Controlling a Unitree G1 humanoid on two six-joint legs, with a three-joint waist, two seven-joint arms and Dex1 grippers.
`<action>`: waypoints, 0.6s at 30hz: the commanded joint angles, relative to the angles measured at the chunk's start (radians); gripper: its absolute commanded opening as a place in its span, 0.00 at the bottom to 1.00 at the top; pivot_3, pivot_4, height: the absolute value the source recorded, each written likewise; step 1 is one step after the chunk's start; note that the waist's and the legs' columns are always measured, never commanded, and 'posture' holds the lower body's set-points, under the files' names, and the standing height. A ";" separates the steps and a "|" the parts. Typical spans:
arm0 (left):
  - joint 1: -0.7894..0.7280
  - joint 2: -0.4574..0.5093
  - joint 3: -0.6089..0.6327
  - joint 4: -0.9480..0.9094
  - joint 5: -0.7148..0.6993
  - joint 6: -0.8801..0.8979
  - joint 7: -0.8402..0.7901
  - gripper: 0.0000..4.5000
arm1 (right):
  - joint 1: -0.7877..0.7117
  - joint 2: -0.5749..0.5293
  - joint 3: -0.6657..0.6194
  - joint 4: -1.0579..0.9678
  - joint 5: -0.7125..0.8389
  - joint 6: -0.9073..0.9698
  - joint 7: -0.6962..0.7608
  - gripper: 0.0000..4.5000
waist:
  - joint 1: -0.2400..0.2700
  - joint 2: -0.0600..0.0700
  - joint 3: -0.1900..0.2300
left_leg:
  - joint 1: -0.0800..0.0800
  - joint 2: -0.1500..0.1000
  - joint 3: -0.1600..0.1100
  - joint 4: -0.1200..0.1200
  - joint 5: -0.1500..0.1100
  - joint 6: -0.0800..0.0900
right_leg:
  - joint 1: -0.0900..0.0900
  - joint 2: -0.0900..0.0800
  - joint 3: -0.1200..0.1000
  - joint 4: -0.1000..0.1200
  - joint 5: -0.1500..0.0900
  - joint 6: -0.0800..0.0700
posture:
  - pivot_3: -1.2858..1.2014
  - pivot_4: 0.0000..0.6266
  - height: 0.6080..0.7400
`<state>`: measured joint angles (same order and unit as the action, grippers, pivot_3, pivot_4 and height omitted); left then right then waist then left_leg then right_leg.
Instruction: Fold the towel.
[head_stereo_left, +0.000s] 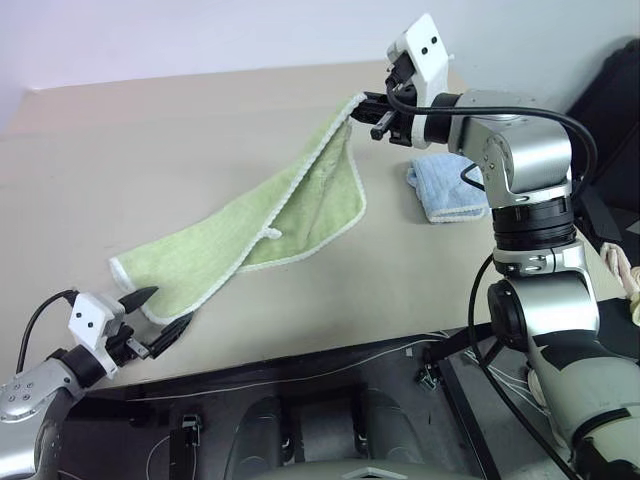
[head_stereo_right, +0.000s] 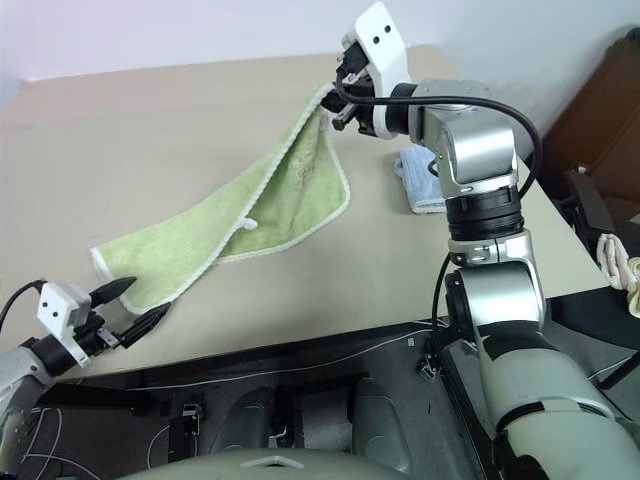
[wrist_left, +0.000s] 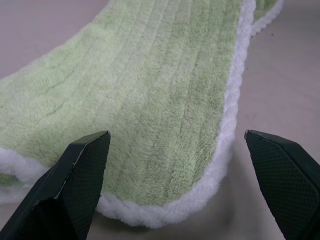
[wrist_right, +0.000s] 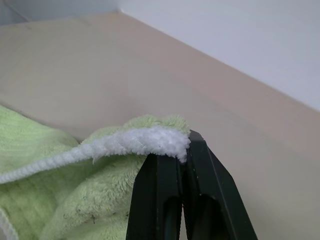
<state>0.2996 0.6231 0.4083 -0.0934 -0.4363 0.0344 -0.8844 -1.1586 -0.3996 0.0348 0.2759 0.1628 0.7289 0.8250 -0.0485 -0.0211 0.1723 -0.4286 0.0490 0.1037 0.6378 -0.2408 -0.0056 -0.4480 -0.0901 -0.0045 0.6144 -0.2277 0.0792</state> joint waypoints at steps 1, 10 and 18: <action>0.011 0.027 -0.009 -0.009 0.047 -0.055 -0.021 1.00 | -0.040 0.006 -0.008 -0.050 0.024 -0.007 -0.017 0.03 | -0.001 0.000 0.000 | 0.000 0.000 0.001 -0.001 0.000 0.000 | -0.001 0.000 0.000 0.000 0.000 0.000 | 0.52 0.24 1.00; 0.038 0.166 -0.014 -0.100 0.095 0.002 -0.078 1.00 | -0.025 0.005 0.001 -0.055 0.039 0.003 -0.041 0.03 | -0.019 0.000 0.000 | -0.003 0.000 0.004 -0.005 0.002 0.002 | -0.008 -0.001 -0.002 0.000 0.000 0.000 | 0.52 0.24 1.00; 0.058 0.283 0.020 -0.078 0.124 0.028 -0.123 1.00 | -0.012 -0.001 0.004 -0.065 0.041 0.013 -0.051 0.03 | -0.022 0.000 0.000 | -0.006 0.000 0.006 -0.005 0.003 0.002 | -0.012 0.000 -0.002 0.001 0.000 0.000 | 0.52 0.24 1.00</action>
<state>0.3584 0.8901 0.3870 -0.1684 -0.3066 0.0578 -0.9995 -1.1551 -0.3932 0.0526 0.2575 0.1834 0.7490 0.7809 -0.0708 -0.0206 0.1722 -0.4346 0.0490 0.1095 0.6328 -0.2381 -0.0033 -0.4596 -0.0897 -0.0066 0.6154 -0.2277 0.0793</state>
